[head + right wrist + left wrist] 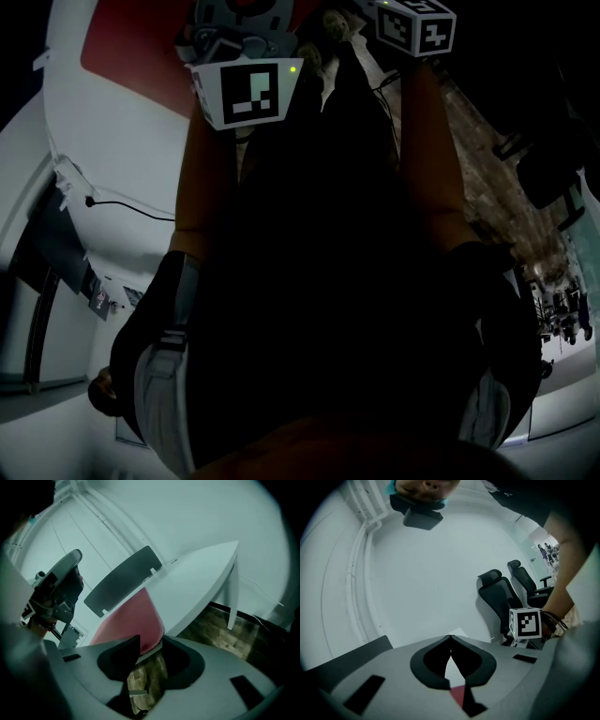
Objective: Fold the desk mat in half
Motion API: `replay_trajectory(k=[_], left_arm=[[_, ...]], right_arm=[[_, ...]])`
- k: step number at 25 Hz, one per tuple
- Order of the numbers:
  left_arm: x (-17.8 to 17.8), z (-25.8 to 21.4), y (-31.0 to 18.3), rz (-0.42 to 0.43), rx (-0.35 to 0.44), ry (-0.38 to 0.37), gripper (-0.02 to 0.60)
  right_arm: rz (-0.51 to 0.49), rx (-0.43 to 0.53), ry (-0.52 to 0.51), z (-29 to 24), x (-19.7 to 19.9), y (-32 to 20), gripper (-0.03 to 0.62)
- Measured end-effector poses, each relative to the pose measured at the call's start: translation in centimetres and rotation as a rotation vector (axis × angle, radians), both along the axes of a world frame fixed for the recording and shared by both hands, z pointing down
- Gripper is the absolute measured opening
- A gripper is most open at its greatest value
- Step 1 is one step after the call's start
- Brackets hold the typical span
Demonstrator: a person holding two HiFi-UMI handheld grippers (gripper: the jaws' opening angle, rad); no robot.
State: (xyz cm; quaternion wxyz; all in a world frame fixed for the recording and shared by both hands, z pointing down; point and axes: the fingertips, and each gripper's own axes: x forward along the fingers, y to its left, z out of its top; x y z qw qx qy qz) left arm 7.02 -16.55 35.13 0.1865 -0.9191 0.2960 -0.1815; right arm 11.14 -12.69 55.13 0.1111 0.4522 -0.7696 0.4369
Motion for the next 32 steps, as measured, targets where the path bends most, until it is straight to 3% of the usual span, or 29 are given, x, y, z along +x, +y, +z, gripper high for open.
replay_trajectory(k=[5,9,12,15,32], left_arm=[[-0.3,0.0,0.2,-0.019,0.002,-0.003,0.008],[-0.7,0.0,0.1,-0.039,-0.001,-0.007,0.008],[-0.7,0.0,0.0,-0.051,-0.002,-0.005,0.008],[-1.3,0.0,-0.2,-0.074,-0.001,-0.006,0.008],[-9.0,-1.2,-2.2,-0.351,0.012,-0.006,0.008]], right_arm=[[0.026,0.052,-0.109,-2.6,-0.3,-0.7,0.101],[-0.010,0.011,-0.040,-1.3,-0.6,-0.9,0.101],[0.000,-0.007,-0.085,-1.0,-0.8,-1.2,0.101],[-0.044,0.002,-0.052,-1.2,-1.7,-1.7,0.101],[-0.240,0.092,0.075,-3.7,-5.4,-5.2,0.051]])
